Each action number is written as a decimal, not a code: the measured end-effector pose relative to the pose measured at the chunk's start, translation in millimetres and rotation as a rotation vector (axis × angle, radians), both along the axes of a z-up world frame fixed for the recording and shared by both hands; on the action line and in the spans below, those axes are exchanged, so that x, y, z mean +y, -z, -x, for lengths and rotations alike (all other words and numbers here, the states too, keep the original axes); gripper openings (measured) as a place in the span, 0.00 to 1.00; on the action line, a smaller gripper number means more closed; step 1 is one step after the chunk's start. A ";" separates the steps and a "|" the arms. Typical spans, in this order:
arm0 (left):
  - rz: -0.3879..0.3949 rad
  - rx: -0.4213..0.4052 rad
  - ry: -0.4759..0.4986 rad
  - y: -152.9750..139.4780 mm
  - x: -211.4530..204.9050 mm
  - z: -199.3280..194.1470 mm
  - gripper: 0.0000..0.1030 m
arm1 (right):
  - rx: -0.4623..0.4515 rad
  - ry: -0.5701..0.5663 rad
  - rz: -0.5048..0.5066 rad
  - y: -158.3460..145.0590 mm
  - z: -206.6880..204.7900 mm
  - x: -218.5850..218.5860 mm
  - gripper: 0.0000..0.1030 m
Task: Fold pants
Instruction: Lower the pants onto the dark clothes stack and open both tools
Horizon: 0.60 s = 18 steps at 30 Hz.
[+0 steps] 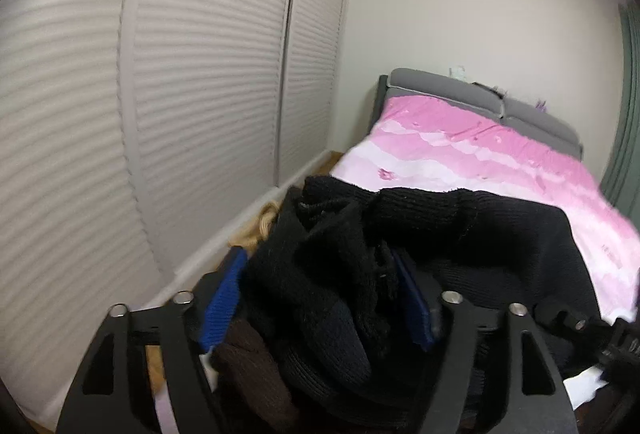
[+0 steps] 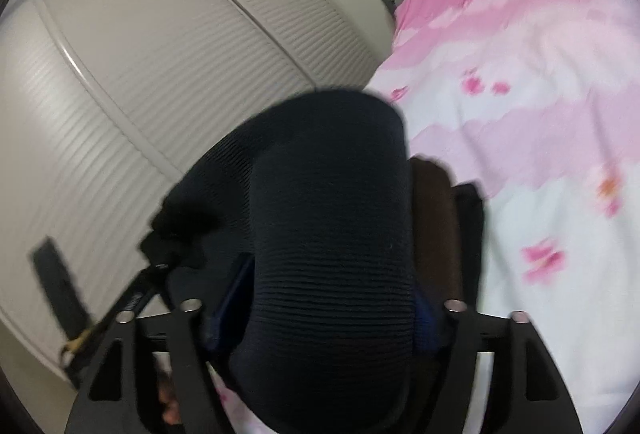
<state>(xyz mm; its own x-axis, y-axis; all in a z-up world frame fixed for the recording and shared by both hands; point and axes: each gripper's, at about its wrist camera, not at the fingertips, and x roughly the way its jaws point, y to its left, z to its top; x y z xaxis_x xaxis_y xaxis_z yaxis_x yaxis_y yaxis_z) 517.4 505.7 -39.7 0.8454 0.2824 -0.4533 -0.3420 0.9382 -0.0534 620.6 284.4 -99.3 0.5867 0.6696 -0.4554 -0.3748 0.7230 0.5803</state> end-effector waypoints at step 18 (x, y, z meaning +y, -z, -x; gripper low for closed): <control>-0.102 -0.037 0.086 -70.1 -186.6 149.3 1.00 | -0.297 0.173 0.389 -100.0 161.2 -160.6 0.84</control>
